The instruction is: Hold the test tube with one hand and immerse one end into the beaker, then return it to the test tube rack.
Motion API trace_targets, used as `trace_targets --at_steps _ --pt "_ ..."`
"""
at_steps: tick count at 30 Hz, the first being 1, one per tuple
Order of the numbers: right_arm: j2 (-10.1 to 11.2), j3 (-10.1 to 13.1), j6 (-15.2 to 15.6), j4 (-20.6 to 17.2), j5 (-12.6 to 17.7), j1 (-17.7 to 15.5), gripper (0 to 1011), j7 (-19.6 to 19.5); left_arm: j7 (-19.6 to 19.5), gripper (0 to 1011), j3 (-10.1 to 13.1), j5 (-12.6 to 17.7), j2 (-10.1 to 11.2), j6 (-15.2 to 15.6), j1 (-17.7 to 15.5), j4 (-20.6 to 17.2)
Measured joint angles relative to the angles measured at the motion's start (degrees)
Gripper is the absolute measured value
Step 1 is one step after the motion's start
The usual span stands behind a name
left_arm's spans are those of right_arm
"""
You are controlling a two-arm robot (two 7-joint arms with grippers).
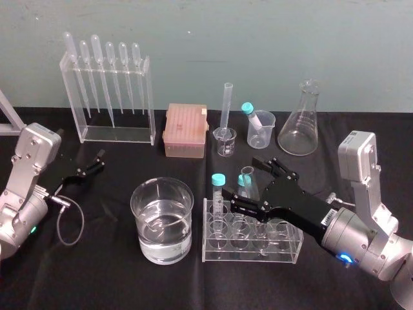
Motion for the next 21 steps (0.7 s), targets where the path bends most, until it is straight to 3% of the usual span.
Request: trace_targets --at_steps 21 --pt "0.0 0.1 -0.1 0.0 0.2 0.0 1004 0.1 0.0 1000 0.0 0.0 0.0 0.0 0.0 0.0"
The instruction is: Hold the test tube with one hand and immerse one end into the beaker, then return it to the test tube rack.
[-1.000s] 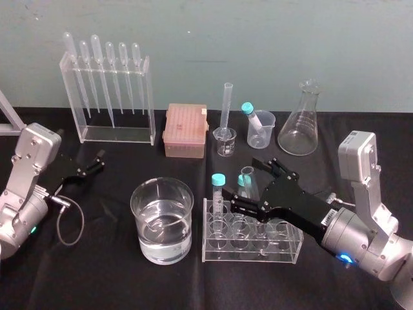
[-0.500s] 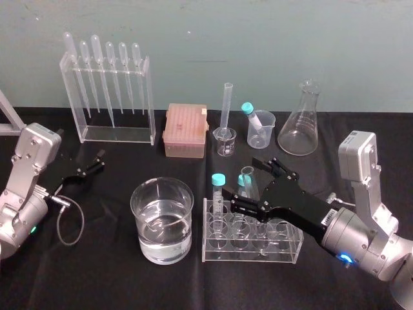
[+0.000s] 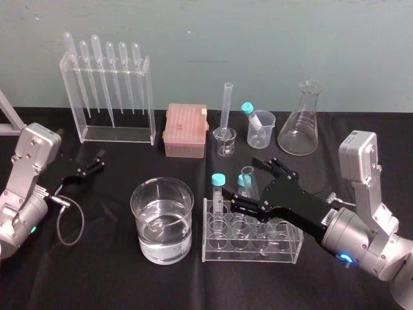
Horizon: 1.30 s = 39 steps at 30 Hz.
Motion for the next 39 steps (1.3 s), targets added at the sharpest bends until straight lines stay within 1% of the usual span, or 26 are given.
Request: trace_targets --at_steps 10,13,14,16,17,18,19,20,28,29,30,33,34,35,36,39 --pt "0.0 0.0 0.0 0.0 0.0 0.0 1004 0.0 0.0 1000 0.0 0.0 0.0 0.0 0.0 0.0" --pt "0.0 0.0 0.0 0.0 0.0 0.0 954 0.0 0.0 1000 0.0 0.0 0.0 0.0 0.0 0.0" --pt "0.0 0.0 0.0 0.0 0.0 0.0 915 0.0 0.0 1000 0.0 0.0 0.0 0.0 0.0 0.0" --pt "0.0 0.0 0.0 0.0 0.0 0.0 888 0.0 0.0 1000 0.0 0.0 0.0 0.0 0.0 0.0" --pt "0.0 0.0 0.0 0.0 0.0 0.0 852 0.0 0.0 1000 0.0 0.0 0.0 0.0 0.0 0.0" --pt "0.0 0.0 0.0 0.0 0.0 0.0 840 0.0 0.0 1000 0.0 0.0 0.0 0.0 0.0 0.0" --pt "0.0 0.0 0.0 0.0 0.0 0.0 797 0.0 0.0 1000 0.0 0.0 0.0 0.0 0.0 0.0" --pt "0.0 0.0 0.0 0.0 0.0 0.0 781 0.0 0.0 1000 0.0 0.0 0.0 0.0 0.0 0.0" --pt "0.0 0.0 0.0 0.0 0.0 0.0 520 0.0 0.0 1000 0.0 0.0 0.0 0.0 0.0 0.0" --pt "0.0 0.0 0.0 0.0 0.0 0.0 459 0.0 0.0 1000 0.0 0.0 0.0 0.0 0.0 0.0" --pt "0.0 0.0 0.0 0.0 0.0 0.0 459 0.0 0.0 1000 0.0 0.0 0.0 0.0 0.0 0.0" --pt "0.0 0.0 0.0 0.0 0.0 0.0 364 0.0 0.0 1000 0.0 0.0 0.0 0.0 0.0 0.0" --pt "0.0 0.0 0.0 0.0 0.0 0.0 316 0.0 0.0 1000 0.0 0.0 0.0 0.0 0.0 0.0" --pt "0.0 0.0 0.0 0.0 0.0 0.0 303 0.0 0.0 1000 0.0 0.0 0.0 0.0 0.0 0.0" --pt "0.0 0.0 0.0 0.0 0.0 0.0 242 0.0 0.0 1000 0.0 0.0 0.0 0.0 0.0 0.0" --pt "0.0 0.0 0.0 0.0 0.0 0.0 225 0.0 0.0 1000 0.0 0.0 0.0 0.0 0.0 0.0"
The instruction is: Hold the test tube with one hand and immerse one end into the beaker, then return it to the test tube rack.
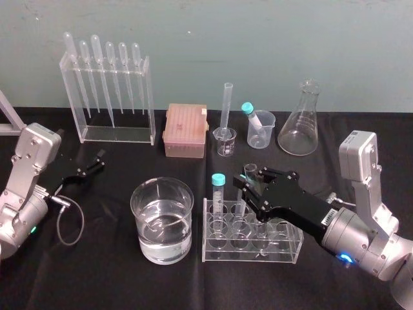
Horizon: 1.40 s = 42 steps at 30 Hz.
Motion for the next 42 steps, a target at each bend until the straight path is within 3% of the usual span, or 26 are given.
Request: trace_targets --at_steps 18,42 --pt "0.0 0.0 0.0 0.0 0.1 0.0 225 0.0 0.0 1000 0.0 0.0 0.0 0.0 0.0 0.0" --pt "0.3 2.4 -2.6 -3.1 4.4 -0.3 224 1.3 0.0 1000 0.0 0.0 0.0 0.0 0.0 0.0"
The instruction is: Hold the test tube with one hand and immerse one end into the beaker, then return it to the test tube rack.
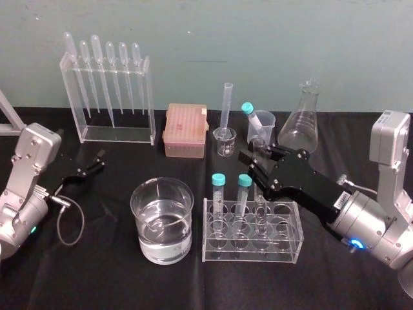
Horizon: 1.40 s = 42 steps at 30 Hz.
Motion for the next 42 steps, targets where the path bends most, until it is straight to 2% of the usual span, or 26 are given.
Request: trace_targets --at_steps 5,11,15,20,30,42 --pt "0.4 0.2 -0.9 -1.1 0.6 0.4 224 0.6 0.0 1000 0.0 0.0 0.0 0.0 0.0 0.0" --pt "0.4 0.0 -3.9 -1.0 -0.2 1.6 224 1.6 0.0 1000 0.0 0.0 0.0 0.0 0.0 0.0" --pt "-0.2 -0.3 -6.4 -0.1 -0.6 2.2 224 2.5 0.0 1000 0.0 0.0 0.0 0.0 0.0 0.0" --pt "-1.4 -0.9 -8.0 1.6 0.0 2.8 224 3.5 0.0 1000 0.0 0.0 0.0 0.0 0.0 0.0" --pt "-1.9 -1.2 -7.0 2.5 1.6 2.6 224 3.8 0.0 1000 0.0 0.0 0.0 0.0 0.0 0.0" --pt "-1.9 -1.2 -6.9 2.5 1.6 2.5 224 3.6 0.0 1000 0.0 0.0 0.0 0.0 0.0 0.0"
